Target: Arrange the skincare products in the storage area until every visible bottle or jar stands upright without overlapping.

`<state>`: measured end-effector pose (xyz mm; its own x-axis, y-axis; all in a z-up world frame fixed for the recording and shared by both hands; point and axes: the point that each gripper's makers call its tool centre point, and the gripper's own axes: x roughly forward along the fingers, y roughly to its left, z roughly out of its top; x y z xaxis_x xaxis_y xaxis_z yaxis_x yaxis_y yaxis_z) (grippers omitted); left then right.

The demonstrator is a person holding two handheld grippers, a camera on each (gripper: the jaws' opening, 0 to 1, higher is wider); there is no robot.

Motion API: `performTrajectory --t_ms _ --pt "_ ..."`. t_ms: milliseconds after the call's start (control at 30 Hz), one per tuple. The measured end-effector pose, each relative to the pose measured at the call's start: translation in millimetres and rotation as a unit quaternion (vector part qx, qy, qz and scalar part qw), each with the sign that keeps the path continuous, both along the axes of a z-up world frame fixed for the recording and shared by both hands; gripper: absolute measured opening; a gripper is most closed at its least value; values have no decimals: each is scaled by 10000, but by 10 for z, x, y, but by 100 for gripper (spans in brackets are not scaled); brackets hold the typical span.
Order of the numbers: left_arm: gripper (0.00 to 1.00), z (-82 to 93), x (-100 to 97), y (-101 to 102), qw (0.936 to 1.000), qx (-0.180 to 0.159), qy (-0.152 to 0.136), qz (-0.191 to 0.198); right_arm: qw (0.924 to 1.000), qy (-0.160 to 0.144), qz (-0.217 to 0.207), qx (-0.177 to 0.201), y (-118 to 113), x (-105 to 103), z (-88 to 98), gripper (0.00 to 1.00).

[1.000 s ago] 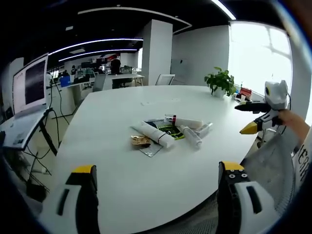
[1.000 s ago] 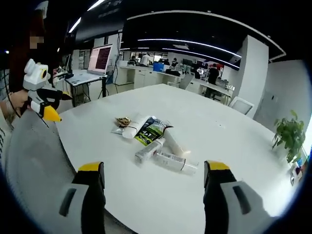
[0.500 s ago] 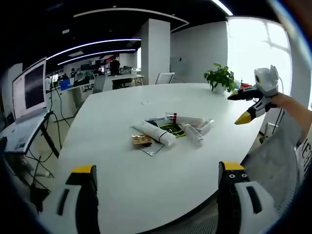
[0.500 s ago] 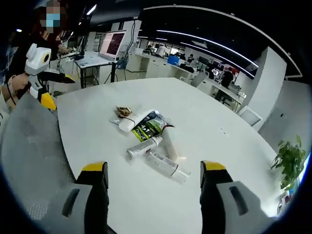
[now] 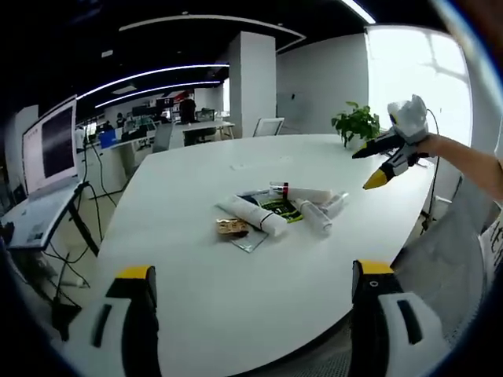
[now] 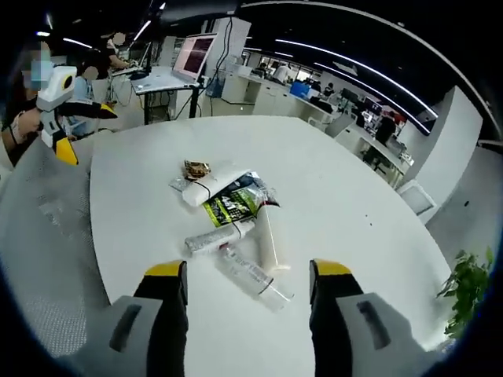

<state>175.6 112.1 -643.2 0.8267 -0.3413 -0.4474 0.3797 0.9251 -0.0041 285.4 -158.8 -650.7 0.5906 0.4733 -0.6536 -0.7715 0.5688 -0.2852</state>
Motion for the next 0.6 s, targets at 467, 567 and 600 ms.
performTrajectory --t_ms 467,567,600 --pt "99 30 29 41 9998 -64 -105 135 9981 542 98 282 138 320 -209 45" --pt "99 27 30 40 9998 -48 -106 139 9978 627 65 185 132 378 -267 44" --pt "99 27 31 39 9998 -40 -113 139 9978 647 62 147 128 406 -285 44"
